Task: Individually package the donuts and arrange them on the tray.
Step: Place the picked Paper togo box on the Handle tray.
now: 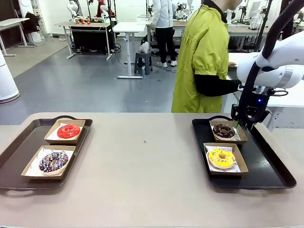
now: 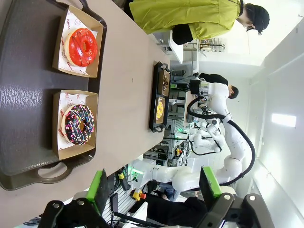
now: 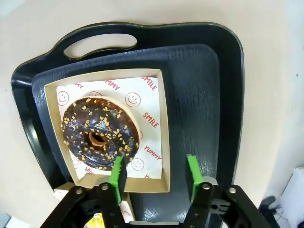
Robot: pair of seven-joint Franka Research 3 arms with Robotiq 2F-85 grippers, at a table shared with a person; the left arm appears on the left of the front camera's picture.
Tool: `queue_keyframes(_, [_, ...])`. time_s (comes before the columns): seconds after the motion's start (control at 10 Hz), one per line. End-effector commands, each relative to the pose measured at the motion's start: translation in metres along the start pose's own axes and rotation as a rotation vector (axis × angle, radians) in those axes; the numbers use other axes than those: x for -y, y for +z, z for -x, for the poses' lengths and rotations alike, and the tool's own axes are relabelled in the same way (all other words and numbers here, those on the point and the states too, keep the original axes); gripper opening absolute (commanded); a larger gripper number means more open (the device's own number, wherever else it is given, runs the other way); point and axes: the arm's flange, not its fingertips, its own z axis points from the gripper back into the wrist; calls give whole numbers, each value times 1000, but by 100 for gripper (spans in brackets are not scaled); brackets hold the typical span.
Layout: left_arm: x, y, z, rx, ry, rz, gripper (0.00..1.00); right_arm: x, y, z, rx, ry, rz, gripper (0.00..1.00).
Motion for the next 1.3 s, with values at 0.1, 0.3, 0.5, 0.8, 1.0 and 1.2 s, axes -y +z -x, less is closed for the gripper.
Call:
queue_keyframes(0.1, [1,2,3,-1,-4,-4,100,6,8,2,-24,12,-86,100])
queue_keyframes(0.3, [1,2,3,-1,-4,-4,100,28,37,29,-49,47,-260,88])
queue_keyframes(0.5, [1,2,3,-1,-4,-4,100,86,85,69,-35,37,-529,88])
queue_keyframes(0.8, [1,2,3,-1,-4,-4,100,179,105,99,63,-16,-914,88])
queue_keyframes(1.0, [1,2,3,-1,-4,-4,100,226,83,98,60,-60,-1074,88])
queue_keyframes(1.2, [1,2,3,-1,-4,-4,100,244,57,100,49,-72,-1122,88])
